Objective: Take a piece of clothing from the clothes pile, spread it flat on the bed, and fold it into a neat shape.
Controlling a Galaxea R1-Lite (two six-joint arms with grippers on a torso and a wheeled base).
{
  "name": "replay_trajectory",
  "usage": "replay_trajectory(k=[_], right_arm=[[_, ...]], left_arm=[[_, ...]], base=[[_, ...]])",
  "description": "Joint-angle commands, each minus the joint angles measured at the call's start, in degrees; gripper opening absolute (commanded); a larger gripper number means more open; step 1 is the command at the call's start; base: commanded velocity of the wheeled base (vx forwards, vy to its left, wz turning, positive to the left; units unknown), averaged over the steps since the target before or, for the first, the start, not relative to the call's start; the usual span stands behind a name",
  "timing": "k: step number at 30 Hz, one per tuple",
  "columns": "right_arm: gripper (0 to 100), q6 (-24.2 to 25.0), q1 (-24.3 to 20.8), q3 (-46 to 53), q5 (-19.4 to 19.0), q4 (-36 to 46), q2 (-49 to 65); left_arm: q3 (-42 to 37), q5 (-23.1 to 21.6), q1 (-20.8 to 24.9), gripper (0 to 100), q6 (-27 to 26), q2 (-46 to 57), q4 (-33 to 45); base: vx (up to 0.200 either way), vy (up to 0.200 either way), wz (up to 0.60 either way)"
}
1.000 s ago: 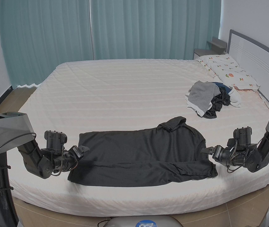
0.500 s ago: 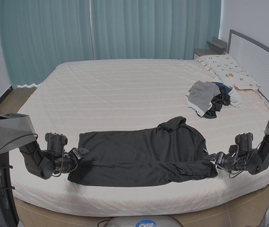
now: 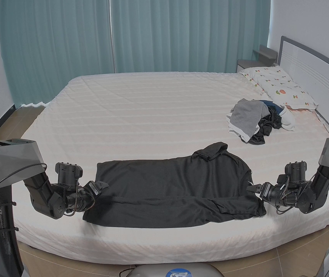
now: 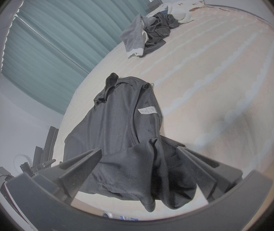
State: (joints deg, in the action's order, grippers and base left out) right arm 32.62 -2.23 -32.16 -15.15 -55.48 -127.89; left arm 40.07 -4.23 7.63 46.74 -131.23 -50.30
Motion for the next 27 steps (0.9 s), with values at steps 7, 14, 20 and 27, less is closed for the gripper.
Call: replay_trajectory(k=[7, 14, 20, 27], right_arm=[[0, -0.6, -0.6, 0.9, 0.5, -0.6, -1.9], [0, -0.1, 0.9, 0.8, 0.5, -1.5, -1.0], [0, 1.4, 2.8, 1.2, 0.4, -6.5, 0.1], [0, 2.4, 3.1, 1.3, 0.4, -8.7, -1.7]], left_arm=[[0.0, 0.0, -0.7, 100, 0.0, -0.2, 0.0], [0.0, 0.0, -1.7, 100, 0.0, -0.1, 0.0], [-0.2, 0.1, -1.7, 100, 0.0, -0.2, 0.0], [0.0, 0.1, -2.4, 100, -0.1, -0.6, 0.0]], base=[[0.0, 0.0, 0.0], [0.0, 0.0, 0.0], [0.0, 0.0, 0.0], [0.0, 0.0, 0.0]])
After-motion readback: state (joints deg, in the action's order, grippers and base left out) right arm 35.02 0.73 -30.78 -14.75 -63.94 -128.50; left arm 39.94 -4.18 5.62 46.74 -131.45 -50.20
